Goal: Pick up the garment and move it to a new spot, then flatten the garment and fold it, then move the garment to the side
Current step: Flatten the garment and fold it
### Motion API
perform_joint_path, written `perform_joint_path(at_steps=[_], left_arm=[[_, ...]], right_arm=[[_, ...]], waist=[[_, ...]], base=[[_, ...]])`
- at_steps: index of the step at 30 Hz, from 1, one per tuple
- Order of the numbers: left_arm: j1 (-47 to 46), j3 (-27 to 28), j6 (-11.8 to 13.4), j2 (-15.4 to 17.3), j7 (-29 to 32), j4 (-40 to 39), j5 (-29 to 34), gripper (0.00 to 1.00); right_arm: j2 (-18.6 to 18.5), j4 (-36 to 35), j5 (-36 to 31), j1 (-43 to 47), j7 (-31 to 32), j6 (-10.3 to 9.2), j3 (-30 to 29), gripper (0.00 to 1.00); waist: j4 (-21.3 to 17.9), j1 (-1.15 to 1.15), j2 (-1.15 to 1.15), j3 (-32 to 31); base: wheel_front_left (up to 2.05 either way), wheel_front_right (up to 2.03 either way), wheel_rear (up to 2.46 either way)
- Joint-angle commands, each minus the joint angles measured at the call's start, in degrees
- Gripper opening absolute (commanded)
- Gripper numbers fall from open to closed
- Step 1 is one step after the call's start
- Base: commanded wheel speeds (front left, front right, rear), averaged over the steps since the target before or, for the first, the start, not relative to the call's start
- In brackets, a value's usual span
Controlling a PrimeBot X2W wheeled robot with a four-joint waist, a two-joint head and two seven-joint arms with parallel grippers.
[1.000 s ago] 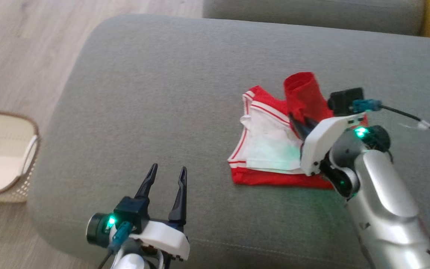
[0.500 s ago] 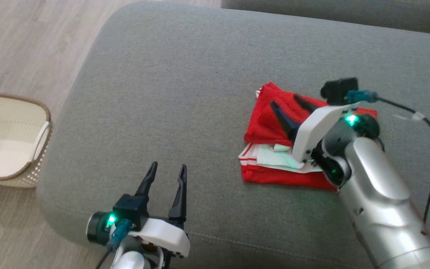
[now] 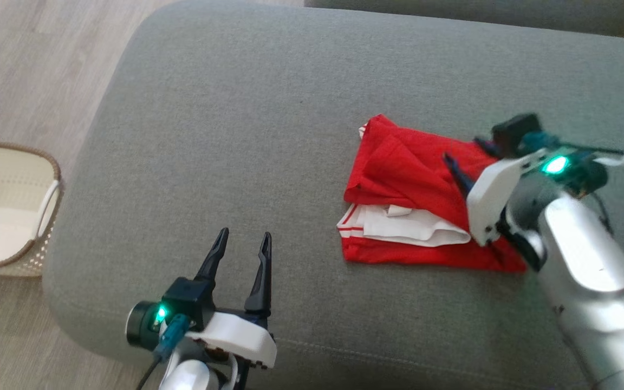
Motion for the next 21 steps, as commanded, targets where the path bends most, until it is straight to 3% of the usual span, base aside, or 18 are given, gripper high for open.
perform_joint_path(at_steps=[1,2,3,4,7,11,17,21], left_arm=[[-2.4,2.0,-0.3,-0.2,-0.7,-1.7,0.9,1.00],[-2.4,2.0,-0.5,-0.2,-0.7,-1.6,0.9,1.00],[-2.4,2.0,-0.5,-0.2,-0.7,-1.6,0.9,1.00],[-2.6,1.8,-0.7,-0.4,-0.7,-1.4,1.0,1.00],[-2.8,1.7,-0.9,-0.5,-0.7,-1.3,1.1,1.00],[-2.2,2.2,-0.4,-0.4,-0.7,-1.4,1.3,1.00],[-1.2,2.5,-0.2,-0.2,-0.7,-1.5,1.4,1.00],[-0.9,2.4,-0.2,-0.1,-0.7,-1.6,1.6,1.00]], right_arm=[[0.2,0.6,0.6,-1.4,-0.9,-0.02,2.4,0.36],[0.3,2.4,0.9,-1.9,-1.2,-0.02,3.6,0.13],[0.3,2.4,0.9,-1.9,-1.2,-0.02,3.6,0.13],[0.7,6.1,1.8,-2.8,-1.6,-0.02,5.7,0.00],[1.9,8.7,4.9,-3.2,-1.3,-0.02,8.3,0.00],[2.5,6.6,15.9,-2.5,2.4,-0.02,16.7,0.00],[-4.6,-6.8,30.2,0.1,9.4,-0.02,27.8,0.00],[-9.9,-15.3,34.5,1.0,10.1,-0.02,28.3,0.00]], waist=[[0.6,0.00,0.00,0.4],[0.9,0.00,0.00,0.5],[0.9,0.00,0.00,0.5],[1.7,0.00,0.00,0.6],[2.5,0.00,0.00,0.5],[2.6,0.00,0.00,0.2],[1.3,0.00,0.00,-0.9],[0.4,0.00,0.00,-1.8]], base=[[0.00,0.00,0.00],[0.00,0.00,0.00],[0.00,0.00,0.00],[0.00,0.00,0.00],[0.00,0.00,0.00],[0.00,0.00,0.00],[0.00,0.00,0.00],[0.00,0.00,0.00]])
